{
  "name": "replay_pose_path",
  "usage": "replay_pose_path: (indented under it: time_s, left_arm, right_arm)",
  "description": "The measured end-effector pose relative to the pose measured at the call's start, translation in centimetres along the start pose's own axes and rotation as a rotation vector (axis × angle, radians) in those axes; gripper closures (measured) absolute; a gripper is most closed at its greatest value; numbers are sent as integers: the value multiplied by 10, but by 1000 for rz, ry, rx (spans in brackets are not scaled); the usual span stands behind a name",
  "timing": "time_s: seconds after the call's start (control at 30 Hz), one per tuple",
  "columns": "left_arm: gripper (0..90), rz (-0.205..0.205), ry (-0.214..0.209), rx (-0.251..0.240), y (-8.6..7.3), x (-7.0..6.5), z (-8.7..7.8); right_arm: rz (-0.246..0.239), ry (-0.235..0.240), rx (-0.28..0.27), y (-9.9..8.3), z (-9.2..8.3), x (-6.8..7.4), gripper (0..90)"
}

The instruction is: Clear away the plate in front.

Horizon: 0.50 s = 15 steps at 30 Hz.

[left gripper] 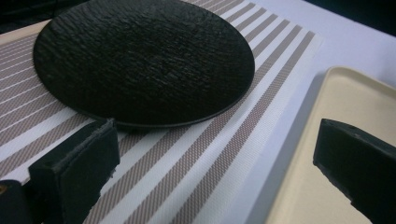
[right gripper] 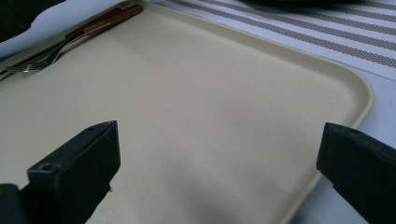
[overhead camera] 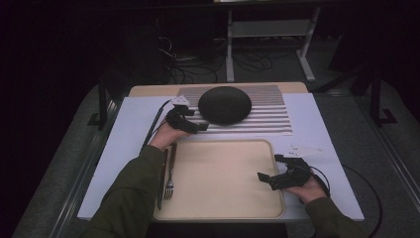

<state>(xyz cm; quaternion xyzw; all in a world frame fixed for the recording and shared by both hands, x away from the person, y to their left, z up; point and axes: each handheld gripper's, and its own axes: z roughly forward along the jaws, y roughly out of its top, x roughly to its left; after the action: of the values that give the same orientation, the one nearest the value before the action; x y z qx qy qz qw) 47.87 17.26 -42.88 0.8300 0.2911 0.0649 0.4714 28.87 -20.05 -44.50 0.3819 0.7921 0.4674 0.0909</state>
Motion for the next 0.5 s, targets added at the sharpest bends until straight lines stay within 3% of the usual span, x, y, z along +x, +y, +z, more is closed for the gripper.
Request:
replay_pose_path:
  time_s: [0.27,0.5]
  left_arm:
    - [188,89,36,20,7,-4,19]
    - [348,192,71,30,9,-5,29]
  right_arm:
    - [3,3,-4,0,-1,0,0]
    - [4,5,-3,0,-1,0,0]
